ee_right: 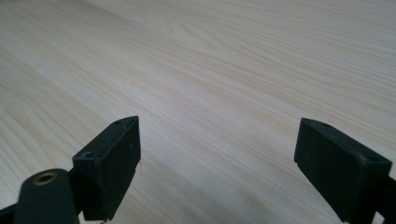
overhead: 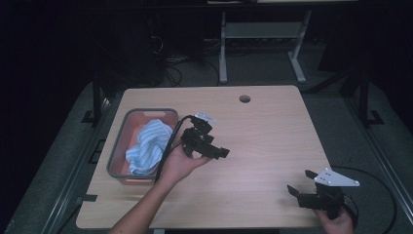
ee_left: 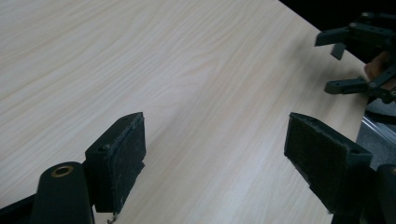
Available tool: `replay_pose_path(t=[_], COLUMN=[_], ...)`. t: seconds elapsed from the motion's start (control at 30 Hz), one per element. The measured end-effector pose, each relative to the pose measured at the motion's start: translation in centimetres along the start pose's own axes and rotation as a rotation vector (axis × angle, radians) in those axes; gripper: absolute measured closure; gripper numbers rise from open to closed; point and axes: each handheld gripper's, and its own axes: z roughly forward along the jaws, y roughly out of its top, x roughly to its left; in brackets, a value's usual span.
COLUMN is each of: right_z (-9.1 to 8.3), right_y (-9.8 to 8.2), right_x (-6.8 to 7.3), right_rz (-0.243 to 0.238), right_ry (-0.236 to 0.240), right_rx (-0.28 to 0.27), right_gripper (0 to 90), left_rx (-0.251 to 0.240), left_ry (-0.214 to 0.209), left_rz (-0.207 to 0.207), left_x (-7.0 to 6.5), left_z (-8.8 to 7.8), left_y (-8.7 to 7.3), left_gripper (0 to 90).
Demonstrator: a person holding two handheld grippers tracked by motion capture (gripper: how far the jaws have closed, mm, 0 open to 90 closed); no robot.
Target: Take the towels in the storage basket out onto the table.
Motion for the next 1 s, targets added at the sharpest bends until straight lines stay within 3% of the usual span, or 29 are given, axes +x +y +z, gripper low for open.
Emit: replay_pose_path(t=[0.13,0.33,0.6,1.0], right_z=[0.0,0.0,0.0,-0.2], right_y=[0.0,0.0,-0.1,-0.1], right_x=[0.0,0.0,-0.1,-0.2], right_rz=[0.005,0.006,0.002,0.008], right_ry=[0.000,-0.002,-0.003,-0.008], right_rx=[0.000,0.000,-0.001,-0.003], right_gripper=[14.1,14.1,14.1,14.1], left_rx=[0.003,-0.015,-0.023,-0.046], left_ry=[0.039,0.060,0.098,0.166], left_rz=[-0.008,-0.042,-0.040,-0.098], left_x=[1.2,2.3,3.4,6.0], left_z=[-1.3,-2.5,-4.5,-7.8], left_y=[-0.2,-0.5,-0.8,-2.2], left_gripper=[20.4,20.6,21.2,22.5])
